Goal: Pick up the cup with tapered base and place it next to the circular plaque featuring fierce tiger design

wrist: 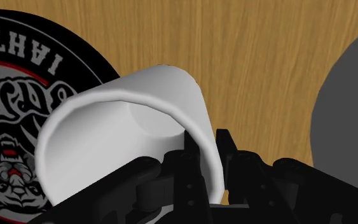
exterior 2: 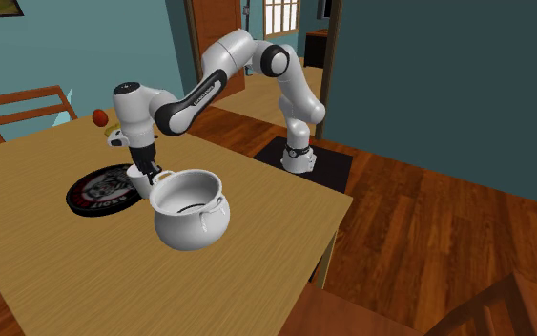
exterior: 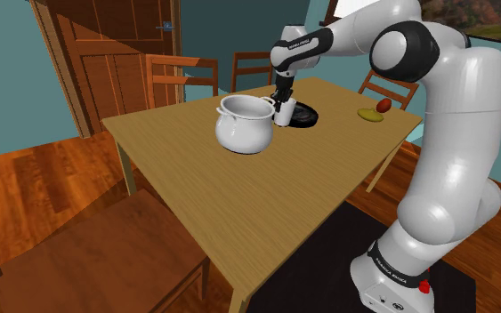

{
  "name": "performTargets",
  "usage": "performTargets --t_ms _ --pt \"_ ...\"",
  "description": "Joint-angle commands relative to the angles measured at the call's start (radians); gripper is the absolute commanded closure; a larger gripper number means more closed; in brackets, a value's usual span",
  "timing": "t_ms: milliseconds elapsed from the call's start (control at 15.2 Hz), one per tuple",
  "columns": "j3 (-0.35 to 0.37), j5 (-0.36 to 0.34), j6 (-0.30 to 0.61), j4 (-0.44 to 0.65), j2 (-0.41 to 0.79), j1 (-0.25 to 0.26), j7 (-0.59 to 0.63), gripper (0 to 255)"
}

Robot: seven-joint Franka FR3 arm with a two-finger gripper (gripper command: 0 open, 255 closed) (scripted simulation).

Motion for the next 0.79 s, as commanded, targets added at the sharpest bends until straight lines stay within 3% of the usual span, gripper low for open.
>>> performTargets --t_ms 0,132,198,528,726 --pt "0.002 0.0 -0.002 -0.004 0.006 0.001 -0.001 255" --pt "0.001 0.0 -0.002 -0.004 0.006 0.002 -0.001 255" --pt "0.002 0.0 -0.002 -0.001 0.009 0.003 0.001 0" --pt "0.001 0.0 -0.002 -0.004 0.006 0.002 -0.001 0" --pt "0.002 0.001 -0.084 0.042 -0.03 0.007 -0.002 0"
